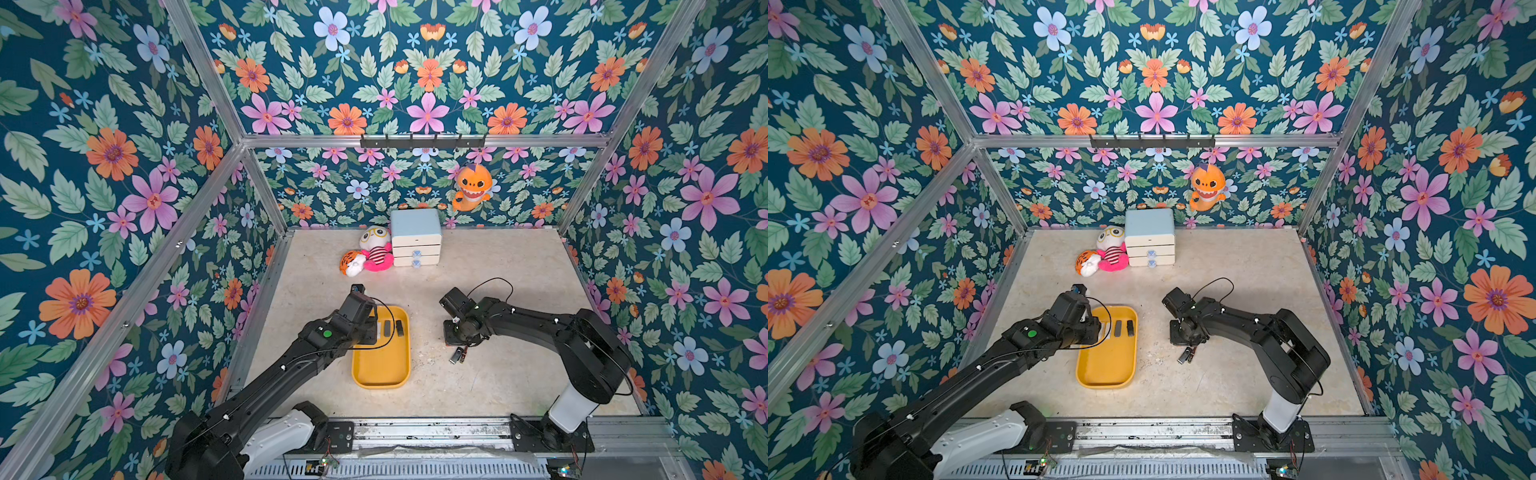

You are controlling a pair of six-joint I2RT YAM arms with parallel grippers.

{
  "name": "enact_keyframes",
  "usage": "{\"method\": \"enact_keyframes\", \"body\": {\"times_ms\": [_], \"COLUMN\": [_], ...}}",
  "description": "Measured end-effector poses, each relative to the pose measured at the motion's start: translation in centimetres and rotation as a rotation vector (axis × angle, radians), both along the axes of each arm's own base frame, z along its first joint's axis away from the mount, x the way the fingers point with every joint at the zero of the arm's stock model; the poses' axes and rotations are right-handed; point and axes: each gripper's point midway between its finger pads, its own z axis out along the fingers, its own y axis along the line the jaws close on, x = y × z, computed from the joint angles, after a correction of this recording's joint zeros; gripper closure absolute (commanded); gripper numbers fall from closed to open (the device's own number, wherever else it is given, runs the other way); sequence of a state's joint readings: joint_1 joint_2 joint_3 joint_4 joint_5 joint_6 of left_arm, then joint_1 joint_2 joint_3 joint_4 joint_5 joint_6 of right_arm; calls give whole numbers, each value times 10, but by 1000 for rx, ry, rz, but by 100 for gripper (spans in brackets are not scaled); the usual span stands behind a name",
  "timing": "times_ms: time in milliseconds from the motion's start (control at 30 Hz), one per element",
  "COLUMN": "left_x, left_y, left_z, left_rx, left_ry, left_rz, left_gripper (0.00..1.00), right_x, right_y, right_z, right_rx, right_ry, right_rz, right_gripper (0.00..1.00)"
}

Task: Put the usb flash drive into the storage box
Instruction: Pick up the USB flash from the center of the board.

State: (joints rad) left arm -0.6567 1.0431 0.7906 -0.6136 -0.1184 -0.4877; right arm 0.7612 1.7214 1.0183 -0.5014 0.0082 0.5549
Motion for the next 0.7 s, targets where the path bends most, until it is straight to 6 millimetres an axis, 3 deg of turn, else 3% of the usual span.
{"method": "enact_keyframes", "body": {"times_ms": [200, 300, 467, 700], "left_x": [1, 1, 1, 2], "left_y": [1, 1, 2, 2], "left_z": [-2, -2, -3, -5], "left_rx": [9, 12, 15, 21], "left_ry": [2, 4, 4, 8], "left_rz": [4, 5, 7, 8], "left_gripper": [47, 47, 47, 47], "right_x": [27, 28, 37, 30], "right_y": [3, 2, 7, 4], "right_z": [0, -1, 16, 37], "right_rx": [14, 6, 32, 33], "right_ry": [-15, -7, -45, -58], "right_rz": [-48, -48, -7, 96], "right_gripper": [81, 68, 46, 40]}}
